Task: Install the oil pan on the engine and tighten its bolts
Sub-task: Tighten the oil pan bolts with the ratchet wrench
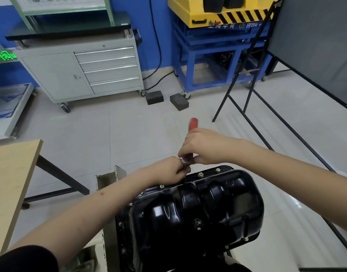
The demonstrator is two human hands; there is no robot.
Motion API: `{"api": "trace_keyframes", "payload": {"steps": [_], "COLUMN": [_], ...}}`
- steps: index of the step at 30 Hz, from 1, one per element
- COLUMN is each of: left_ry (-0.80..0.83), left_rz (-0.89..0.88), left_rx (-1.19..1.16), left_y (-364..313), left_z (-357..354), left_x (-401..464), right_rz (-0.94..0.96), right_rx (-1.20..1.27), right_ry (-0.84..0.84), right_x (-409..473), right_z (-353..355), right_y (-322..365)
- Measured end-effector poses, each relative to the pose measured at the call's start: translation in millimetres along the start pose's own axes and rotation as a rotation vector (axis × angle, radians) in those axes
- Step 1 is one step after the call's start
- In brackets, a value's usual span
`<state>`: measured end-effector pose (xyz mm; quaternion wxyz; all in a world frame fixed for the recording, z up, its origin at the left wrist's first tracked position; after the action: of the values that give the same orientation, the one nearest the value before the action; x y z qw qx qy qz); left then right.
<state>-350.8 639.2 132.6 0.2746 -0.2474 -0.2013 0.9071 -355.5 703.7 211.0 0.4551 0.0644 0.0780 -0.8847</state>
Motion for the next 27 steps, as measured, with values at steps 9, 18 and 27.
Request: {"api": "trace_keyframes", "payload": {"steps": [9, 18, 27], "left_ry": [-0.08, -0.063, 0.012], "left_rz": [0.04, 0.028, 0.053], "left_rx": [-0.108, -0.098, -0.103], "left_y": [1, 1, -2], "left_z": [1, 5, -2], "left_x": [1, 2, 6], "right_rz": [-0.114, -0.156, -0.081], "right_rx": [0.062, -0.056, -0.09], "right_ry": [0.034, 0.014, 0.029], "right_x": [-3, -6, -8], "right_z": [-3, -3, 0], "right_y": [-2, 0, -1]}}
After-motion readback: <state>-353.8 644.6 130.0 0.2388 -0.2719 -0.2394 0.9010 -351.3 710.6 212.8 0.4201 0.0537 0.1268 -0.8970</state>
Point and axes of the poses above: each hand's wrist, its own x-axis towards the middle knuckle, its own z-axis out of the back of the hand, y = z × x, the point moved 6 cm from there along x, towards the middle knuckle, and after that the axes turned 3 degrees about z, right-handed, at the moved point
